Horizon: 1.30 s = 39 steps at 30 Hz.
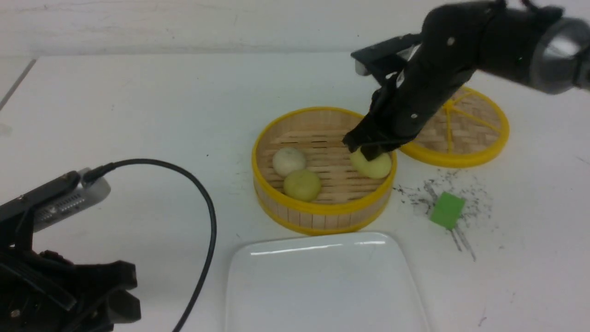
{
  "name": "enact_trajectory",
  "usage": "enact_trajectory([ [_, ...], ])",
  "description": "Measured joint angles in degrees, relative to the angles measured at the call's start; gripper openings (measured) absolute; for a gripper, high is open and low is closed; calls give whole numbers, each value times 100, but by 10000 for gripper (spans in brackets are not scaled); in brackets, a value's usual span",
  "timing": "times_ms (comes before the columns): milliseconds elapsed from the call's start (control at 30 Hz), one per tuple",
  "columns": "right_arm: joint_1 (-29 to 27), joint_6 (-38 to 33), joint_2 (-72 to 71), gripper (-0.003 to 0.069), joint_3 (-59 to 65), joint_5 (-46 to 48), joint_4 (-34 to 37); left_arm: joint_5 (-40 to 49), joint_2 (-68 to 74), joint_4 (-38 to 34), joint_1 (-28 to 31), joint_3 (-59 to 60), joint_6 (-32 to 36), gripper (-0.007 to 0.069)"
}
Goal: Put the steamed buns into the plate on the white tablecloth.
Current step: 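Move the steamed bun from the bamboo steamer onto the white plate with the right gripper, then reach into the bamboo steamer and grasp a bun with the left gripper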
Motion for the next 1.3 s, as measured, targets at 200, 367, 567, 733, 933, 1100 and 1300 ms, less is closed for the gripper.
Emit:
enact_trajectory([
  [200, 189, -85, -1252, 34, 1033, 854, 904, 57, 0, -16, 0, 0, 0, 288],
  [367, 873, -162, -1539, 100, 2658, -102, 1098, 100, 0, 6, 0, 0, 0, 288],
  [567, 1446, -168, -1292, 300, 3871, -1943, 1073, -42, 0, 6, 0, 0, 0, 288],
  [733, 1476, -168, -1086, 519, 3993, -2321, 1015, -173, 0, 25, 0, 0, 0, 288],
  [933, 1482, -168, -1565, 528, 3335, -1411, 750, -163, 0, 32, 0, 0, 0, 288],
  [1100, 1482, 27, -2674, 263, 2926, -365, -101, -76, 14, 32, 0, 0, 78, 259],
  [1300, 1482, 778, -4004, -6, 3181, 489, -1300, 162, 237, 170, 0, -220, 125, 111],
])
